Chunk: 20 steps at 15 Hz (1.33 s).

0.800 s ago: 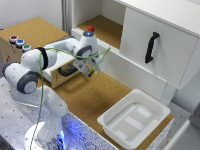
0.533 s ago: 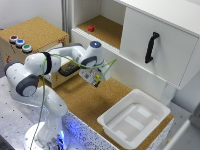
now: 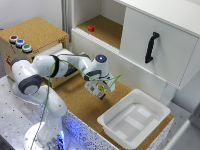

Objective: Place the yellow block on the table

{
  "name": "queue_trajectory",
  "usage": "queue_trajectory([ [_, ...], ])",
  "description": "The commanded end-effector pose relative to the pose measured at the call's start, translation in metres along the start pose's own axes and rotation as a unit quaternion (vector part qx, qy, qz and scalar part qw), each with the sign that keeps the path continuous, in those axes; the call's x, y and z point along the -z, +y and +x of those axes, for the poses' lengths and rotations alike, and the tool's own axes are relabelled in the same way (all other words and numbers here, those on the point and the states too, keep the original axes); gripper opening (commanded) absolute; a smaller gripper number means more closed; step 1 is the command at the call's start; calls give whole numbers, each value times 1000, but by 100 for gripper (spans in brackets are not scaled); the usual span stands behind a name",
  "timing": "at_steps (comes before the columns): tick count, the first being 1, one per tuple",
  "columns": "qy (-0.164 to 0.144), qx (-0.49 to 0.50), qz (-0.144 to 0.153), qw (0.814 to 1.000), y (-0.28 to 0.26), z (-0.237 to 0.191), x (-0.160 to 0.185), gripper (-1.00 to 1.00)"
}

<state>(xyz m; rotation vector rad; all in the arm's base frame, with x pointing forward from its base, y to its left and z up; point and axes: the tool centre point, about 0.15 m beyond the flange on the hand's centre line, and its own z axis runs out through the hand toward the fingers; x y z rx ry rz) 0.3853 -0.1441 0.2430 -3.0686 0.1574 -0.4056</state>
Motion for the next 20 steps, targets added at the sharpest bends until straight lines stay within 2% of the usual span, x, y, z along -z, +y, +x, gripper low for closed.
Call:
queue_trajectory([
  [1, -44, 21, 21, 999, 26, 34, -48, -100],
  [3, -44, 23, 17, 999, 28, 29, -42, -100],
  [4, -43, 22, 15, 999, 28, 25, -36, 100],
  [8, -28, 18, 19, 999, 20, 10, -9, 100],
  [20, -28, 18, 19, 999, 20, 10, -9, 100],
])
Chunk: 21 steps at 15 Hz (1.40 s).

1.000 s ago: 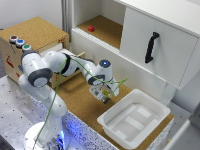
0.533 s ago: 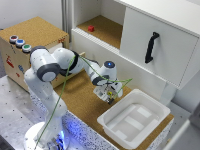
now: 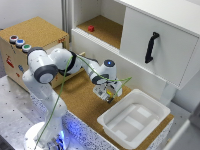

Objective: Place the yellow block on the table

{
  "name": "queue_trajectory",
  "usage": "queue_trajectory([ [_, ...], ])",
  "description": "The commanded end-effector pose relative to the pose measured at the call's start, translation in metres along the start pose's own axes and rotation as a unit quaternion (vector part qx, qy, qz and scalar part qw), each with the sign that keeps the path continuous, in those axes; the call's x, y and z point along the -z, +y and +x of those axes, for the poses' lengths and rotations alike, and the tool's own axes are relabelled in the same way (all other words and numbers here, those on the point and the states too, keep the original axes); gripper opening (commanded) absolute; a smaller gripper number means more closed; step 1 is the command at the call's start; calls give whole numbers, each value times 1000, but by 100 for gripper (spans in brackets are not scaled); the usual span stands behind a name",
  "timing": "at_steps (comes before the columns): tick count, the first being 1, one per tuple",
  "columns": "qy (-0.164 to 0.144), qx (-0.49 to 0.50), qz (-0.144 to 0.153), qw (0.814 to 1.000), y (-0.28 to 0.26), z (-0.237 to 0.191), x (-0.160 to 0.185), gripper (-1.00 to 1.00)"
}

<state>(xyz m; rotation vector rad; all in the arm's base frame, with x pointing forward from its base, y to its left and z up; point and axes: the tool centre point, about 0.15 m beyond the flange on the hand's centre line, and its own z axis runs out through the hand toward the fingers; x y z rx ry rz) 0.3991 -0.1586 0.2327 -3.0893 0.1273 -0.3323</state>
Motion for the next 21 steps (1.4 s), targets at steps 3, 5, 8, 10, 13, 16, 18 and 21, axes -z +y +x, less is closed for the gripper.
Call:
queue_trajectory([
  [3, -3, 8, 24, 1000, 7, -2, 4, 100],
  [5, -3, 8, 24, 1000, 7, -2, 4, 100],
  [8, -3, 8, 24, 1000, 7, -2, 4, 100],
  [10, -3, 8, 24, 1000, 7, -2, 4, 100],
  [13, -3, 8, 24, 1000, 7, -2, 4, 100],
  [16, 4, 0, -20, 1000, -10, 5, 9, 100],
  [18, 18, -15, -32, 999, -22, 3, 26, 100],
  [21, 46, -18, -40, 998, -54, 0, 77, 100],
])
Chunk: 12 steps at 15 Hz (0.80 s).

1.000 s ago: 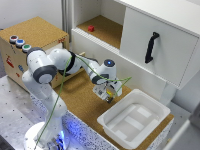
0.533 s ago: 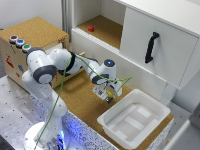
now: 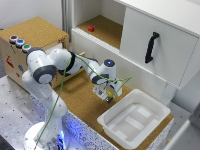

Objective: Place the yellow block on the table

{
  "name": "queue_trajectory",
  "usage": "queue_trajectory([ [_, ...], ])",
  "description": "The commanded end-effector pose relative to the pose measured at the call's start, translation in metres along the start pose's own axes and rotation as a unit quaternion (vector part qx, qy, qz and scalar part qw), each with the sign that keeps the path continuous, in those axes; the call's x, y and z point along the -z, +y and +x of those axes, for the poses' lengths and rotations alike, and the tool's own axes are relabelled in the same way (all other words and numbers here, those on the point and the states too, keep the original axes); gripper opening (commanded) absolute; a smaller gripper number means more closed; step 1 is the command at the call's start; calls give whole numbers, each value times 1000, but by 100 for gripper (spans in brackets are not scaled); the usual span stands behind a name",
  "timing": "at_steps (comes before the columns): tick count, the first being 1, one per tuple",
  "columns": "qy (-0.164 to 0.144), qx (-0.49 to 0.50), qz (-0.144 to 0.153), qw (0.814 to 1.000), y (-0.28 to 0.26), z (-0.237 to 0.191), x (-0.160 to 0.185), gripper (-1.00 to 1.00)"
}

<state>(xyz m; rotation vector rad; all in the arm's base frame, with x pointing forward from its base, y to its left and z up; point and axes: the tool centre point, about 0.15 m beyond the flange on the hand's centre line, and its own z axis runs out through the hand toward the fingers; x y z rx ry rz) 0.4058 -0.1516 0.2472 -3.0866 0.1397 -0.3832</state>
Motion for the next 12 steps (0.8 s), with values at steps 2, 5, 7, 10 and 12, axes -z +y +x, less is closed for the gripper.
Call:
queue_trajectory([
  [2, 39, 5, -47, 998, -72, -9, 95, 100],
  [5, 48, 40, -43, 997, -114, -19, 140, 100],
  [7, 39, 63, -32, 997, -135, -25, 163, 100],
  [10, 31, 116, -12, 993, -165, -30, 191, 100],
  [12, 29, 185, 22, 982, -192, -30, 208, 100],
])
